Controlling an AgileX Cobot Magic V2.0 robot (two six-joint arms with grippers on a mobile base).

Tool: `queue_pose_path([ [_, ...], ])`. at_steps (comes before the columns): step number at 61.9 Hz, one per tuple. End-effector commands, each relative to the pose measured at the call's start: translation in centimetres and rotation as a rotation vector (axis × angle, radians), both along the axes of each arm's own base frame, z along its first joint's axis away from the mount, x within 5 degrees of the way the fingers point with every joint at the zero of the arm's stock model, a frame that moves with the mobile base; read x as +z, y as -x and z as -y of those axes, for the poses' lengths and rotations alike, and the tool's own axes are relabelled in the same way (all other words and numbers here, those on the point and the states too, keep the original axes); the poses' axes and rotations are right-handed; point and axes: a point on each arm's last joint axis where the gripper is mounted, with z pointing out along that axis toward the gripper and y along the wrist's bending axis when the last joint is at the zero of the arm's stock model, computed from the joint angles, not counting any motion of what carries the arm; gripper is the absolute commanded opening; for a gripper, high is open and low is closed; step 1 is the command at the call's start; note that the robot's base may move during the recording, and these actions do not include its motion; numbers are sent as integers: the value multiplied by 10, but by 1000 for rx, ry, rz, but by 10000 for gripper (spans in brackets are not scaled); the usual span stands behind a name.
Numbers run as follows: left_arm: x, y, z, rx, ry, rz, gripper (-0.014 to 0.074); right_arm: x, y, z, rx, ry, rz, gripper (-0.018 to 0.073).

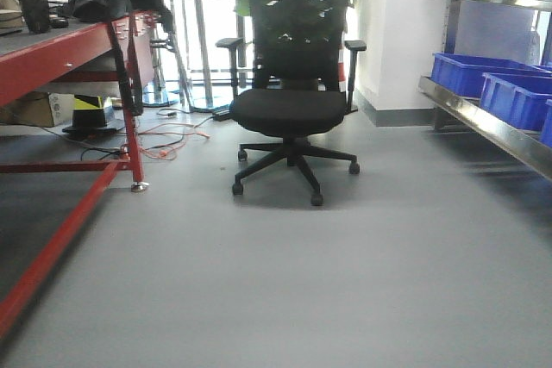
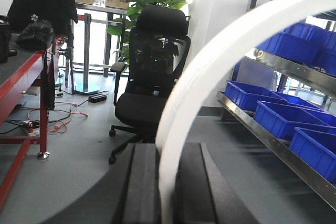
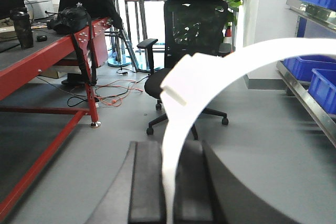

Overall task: Grab PVC pipe and place in blue bin
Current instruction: 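Drive toward the metal shelf of blue bins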

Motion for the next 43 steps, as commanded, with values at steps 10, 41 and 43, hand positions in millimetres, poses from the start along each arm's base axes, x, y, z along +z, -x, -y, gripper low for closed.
queue_pose_path([
  [10,3,1,0,0,7,33,-111,3,1,1,-3,9,34,-158],
  [41,3,1,0,0,7,33,-111,3,1,1,-3,9,34,-158],
  [43,3,1,0,0,7,33,-111,3,1,1,-3,9,34,-158],
])
